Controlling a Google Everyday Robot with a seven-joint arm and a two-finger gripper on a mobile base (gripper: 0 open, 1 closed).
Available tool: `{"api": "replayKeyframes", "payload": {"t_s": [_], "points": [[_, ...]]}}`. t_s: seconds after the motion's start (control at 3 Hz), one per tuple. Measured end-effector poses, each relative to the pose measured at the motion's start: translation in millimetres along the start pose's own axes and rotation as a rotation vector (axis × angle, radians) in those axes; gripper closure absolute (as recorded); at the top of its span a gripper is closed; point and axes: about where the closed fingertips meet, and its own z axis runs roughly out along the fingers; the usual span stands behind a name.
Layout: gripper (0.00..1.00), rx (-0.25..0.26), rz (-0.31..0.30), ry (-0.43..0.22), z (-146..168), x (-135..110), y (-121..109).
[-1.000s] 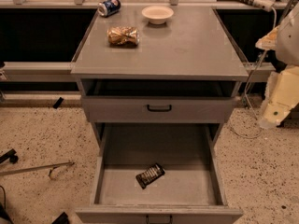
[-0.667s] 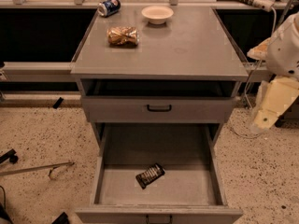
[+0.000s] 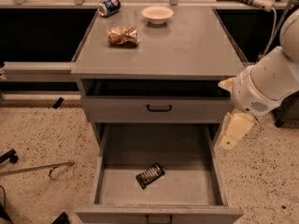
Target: Pick rxbar chocolate from middle drawer and place on counter
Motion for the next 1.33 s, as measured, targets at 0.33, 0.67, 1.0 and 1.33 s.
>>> {"api": "replayKeyframes", "payload": {"t_s": [0.33,0.67,1.0,1.33], "points": [[0.00,0.000,0.000,0.000,0.0,0.0,0.0],[0.00,-0.009,-0.001,-0.017,33.2,-11.7,11.6],[0.00,-0.063,-0.017,-0.057,116.1,-40.6,44.3],[0.00,-0.093,-0.059,-0.109,188.4,-65.6,70.7]]}}
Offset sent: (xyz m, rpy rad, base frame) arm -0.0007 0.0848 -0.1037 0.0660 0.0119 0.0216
